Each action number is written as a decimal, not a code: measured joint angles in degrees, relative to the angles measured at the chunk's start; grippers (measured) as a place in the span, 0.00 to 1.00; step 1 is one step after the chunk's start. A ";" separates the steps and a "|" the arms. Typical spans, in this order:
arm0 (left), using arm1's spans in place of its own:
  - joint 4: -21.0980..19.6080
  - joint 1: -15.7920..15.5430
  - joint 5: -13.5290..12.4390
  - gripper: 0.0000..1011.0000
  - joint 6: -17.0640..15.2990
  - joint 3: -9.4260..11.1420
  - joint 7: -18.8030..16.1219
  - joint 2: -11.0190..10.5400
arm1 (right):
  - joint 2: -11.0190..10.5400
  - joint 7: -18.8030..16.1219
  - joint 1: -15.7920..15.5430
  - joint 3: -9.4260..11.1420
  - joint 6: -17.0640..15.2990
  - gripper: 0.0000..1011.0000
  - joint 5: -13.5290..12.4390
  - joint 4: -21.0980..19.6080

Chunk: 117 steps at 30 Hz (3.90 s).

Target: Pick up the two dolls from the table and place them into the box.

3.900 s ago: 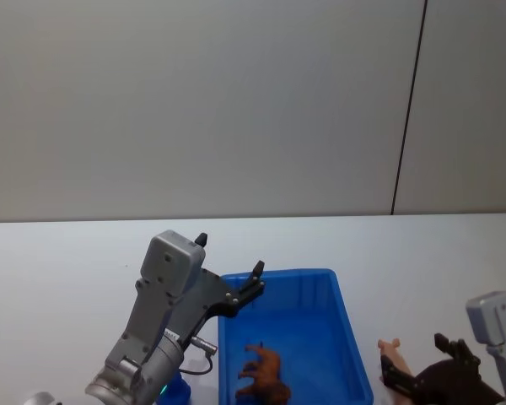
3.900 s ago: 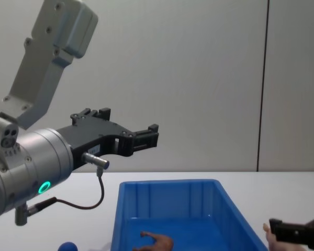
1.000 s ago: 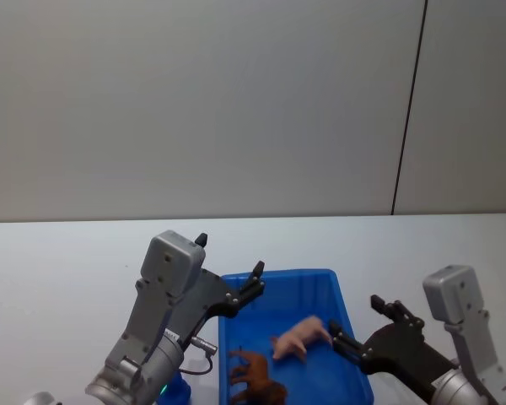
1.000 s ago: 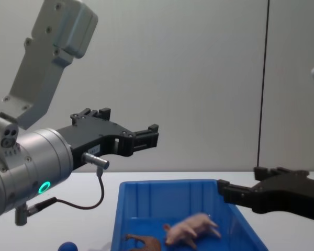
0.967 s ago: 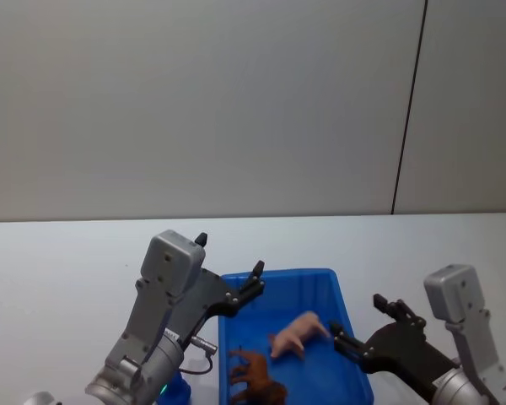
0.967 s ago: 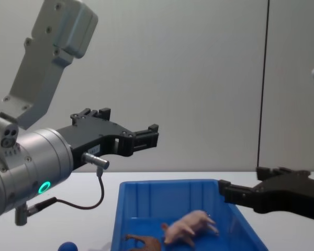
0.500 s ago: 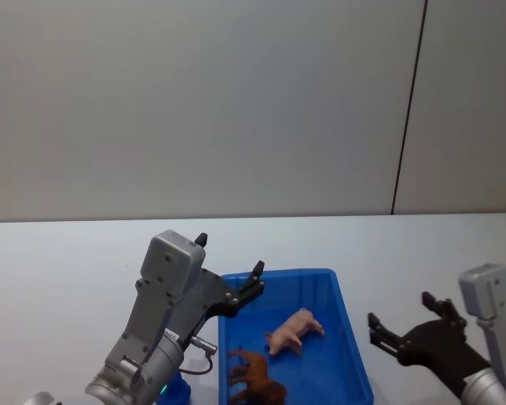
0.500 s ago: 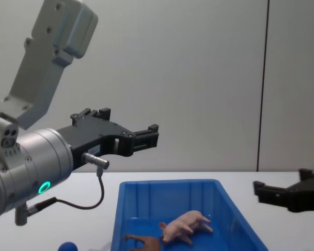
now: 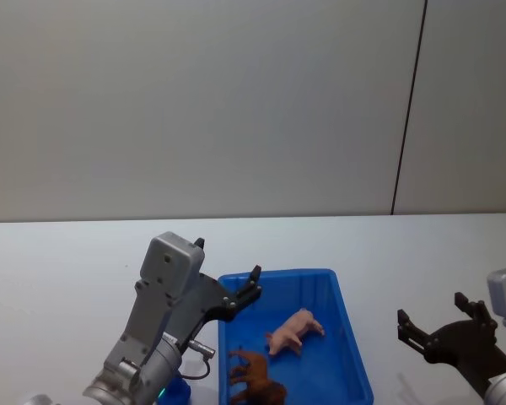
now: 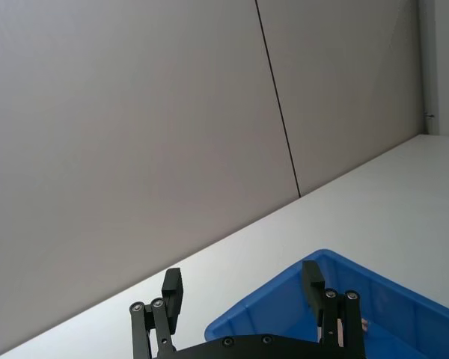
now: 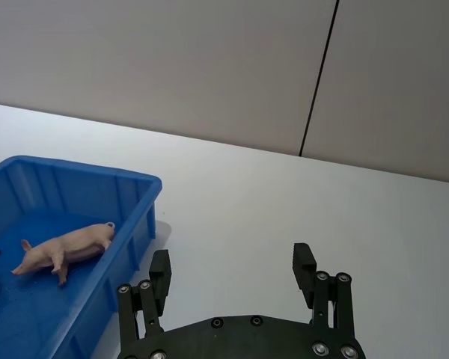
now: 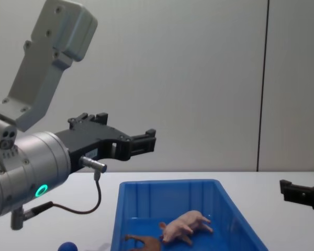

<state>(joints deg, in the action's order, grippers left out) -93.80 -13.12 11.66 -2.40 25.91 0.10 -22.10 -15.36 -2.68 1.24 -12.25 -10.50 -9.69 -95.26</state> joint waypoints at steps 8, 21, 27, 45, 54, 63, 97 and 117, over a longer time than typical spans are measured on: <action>-1.91 1.50 1.84 0.99 -4.35 -0.54 -1.78 -1.07 | -0.25 0.93 -0.30 0.32 0.03 0.99 -0.20 -0.21; -5.04 5.28 7.94 0.99 -11.00 -2.28 -4.90 -4.24 | -0.43 1.65 -0.54 0.55 0.09 0.99 -0.35 -0.35; -5.84 7.06 10.78 0.99 -12.66 -3.09 -5.87 -5.66 | -0.46 1.80 -0.58 0.58 0.08 0.99 -0.38 -0.38; -5.34 10.60 15.37 0.99 -15.13 -4.41 -6.67 -8.01 | -0.52 1.98 -0.65 0.66 0.08 0.99 -0.41 -0.43; -3.50 11.15 15.68 0.99 -15.15 -4.51 -5.08 -8.14 | -0.52 2.02 -0.65 0.66 0.08 0.99 -0.41 -0.42; -1.32 10.55 14.64 0.89 -14.79 -4.43 -2.25 -7.44 | -0.52 2.02 -0.65 0.65 0.08 0.99 -0.40 -0.42; 3.14 7.86 10.56 0.23 -11.03 -4.31 3.14 -4.93 | -0.52 2.01 -0.65 0.65 0.08 0.99 -0.40 -0.42; -3.79 4.82 7.93 0.12 -8.99 -5.62 8.00 -4.54 | -0.52 2.02 -0.65 0.65 0.08 0.99 -0.40 -0.42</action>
<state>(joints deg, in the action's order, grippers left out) -97.59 -8.30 19.59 -11.39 20.30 8.10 -26.64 -15.88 -0.66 0.59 -11.60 -10.43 -10.09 -95.68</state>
